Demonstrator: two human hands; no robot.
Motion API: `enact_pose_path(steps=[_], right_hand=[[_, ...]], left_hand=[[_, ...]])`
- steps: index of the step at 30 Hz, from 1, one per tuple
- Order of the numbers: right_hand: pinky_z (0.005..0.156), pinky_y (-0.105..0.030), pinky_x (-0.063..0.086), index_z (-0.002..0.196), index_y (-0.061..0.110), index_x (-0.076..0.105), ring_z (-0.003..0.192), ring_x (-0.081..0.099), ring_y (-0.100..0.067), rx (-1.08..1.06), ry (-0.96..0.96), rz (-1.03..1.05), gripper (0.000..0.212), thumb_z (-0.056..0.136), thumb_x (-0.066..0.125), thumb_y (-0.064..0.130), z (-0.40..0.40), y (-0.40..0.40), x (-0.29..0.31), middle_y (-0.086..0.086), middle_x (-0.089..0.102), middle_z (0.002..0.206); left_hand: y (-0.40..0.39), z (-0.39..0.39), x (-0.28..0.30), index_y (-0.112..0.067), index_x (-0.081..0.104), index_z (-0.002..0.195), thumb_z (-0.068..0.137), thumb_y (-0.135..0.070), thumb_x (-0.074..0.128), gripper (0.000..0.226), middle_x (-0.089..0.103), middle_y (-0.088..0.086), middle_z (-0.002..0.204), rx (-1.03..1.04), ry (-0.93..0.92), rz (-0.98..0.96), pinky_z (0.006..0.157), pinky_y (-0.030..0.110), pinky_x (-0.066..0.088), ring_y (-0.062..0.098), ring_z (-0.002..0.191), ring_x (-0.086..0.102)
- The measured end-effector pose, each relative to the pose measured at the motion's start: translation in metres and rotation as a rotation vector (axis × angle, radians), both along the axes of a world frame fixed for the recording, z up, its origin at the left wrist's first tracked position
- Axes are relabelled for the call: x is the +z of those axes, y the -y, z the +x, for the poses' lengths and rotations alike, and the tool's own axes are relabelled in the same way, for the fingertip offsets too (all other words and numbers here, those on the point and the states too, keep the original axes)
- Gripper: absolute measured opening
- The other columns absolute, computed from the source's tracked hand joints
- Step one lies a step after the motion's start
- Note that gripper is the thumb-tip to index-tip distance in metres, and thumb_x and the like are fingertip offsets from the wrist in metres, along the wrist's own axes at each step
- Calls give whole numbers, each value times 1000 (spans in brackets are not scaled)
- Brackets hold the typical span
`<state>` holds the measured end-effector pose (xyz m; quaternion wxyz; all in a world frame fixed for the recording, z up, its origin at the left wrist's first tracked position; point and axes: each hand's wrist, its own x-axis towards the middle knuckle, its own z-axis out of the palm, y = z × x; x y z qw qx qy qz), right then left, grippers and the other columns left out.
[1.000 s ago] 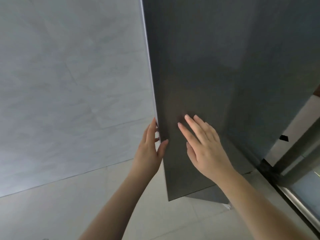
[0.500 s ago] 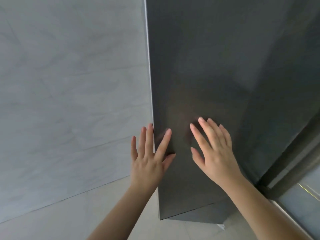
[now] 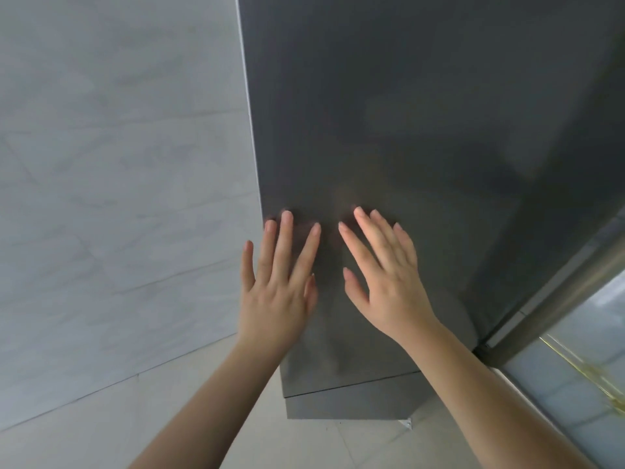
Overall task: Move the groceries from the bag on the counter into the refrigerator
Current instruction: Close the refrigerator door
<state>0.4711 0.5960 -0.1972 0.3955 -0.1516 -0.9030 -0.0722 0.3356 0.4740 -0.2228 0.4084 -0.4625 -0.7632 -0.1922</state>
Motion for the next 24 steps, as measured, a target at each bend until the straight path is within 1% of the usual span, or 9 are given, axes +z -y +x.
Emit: enact_pose_path(steps=[2,4,8,11,16,19,21,24], right_hand=[[117,-51,23,148,14,39,146,26,-26,10,31,-14,59,92,59,18,-4,-10,3,-9,29,158],[118,-49,21,149,14,35,147,23,-26,-9,89,-42,61,93,57,19,-8,-20,2,-8,25,159],[119,-46,19,151,17,32,149,15,-23,-90,232,-120,64,93,57,25,-15,-37,-5,-6,14,163],[120,-46,18,150,17,33,150,13,-23,-125,289,-126,64,92,57,26,-16,-41,-9,-5,10,164],[119,-47,20,151,17,32,150,14,-23,-96,274,-154,64,92,56,27,-14,-42,-9,-5,11,164],[118,-47,22,150,17,32,149,16,-23,-67,277,-179,64,92,56,29,-12,-41,-7,-6,12,164],[118,-47,22,150,17,32,148,19,-23,-41,289,-194,63,93,55,30,-10,-39,-8,-5,16,163],[118,-46,24,149,17,35,146,27,-23,-9,305,-242,62,92,56,29,-4,-38,-12,-5,25,160]], left_hand=[[-8,-6,1,-25,24,153,89,-27,54,71,14,12,162,2,17,-18,115,52,20,29,148,17],[-17,-13,0,-23,23,154,88,-28,55,73,14,11,162,-1,43,-63,116,53,19,29,148,16],[-34,-35,-11,-23,17,155,85,-27,60,82,7,10,163,-46,136,-221,117,51,20,30,149,9],[-39,-44,-18,-25,16,155,84,-22,61,84,5,9,163,-49,173,-276,115,51,25,29,150,7],[-40,-42,-15,-23,19,155,82,-23,64,85,6,11,163,-66,215,-296,111,51,31,31,149,7],[-35,-39,-10,-23,16,155,82,-27,65,88,3,10,163,-48,229,-340,110,51,33,30,150,6],[-30,-34,-4,-25,15,155,82,-30,66,89,3,8,164,-22,248,-365,110,51,33,30,149,9],[-25,-25,6,-24,17,155,84,-35,65,86,9,6,163,-1,268,-356,111,50,33,31,148,15]])
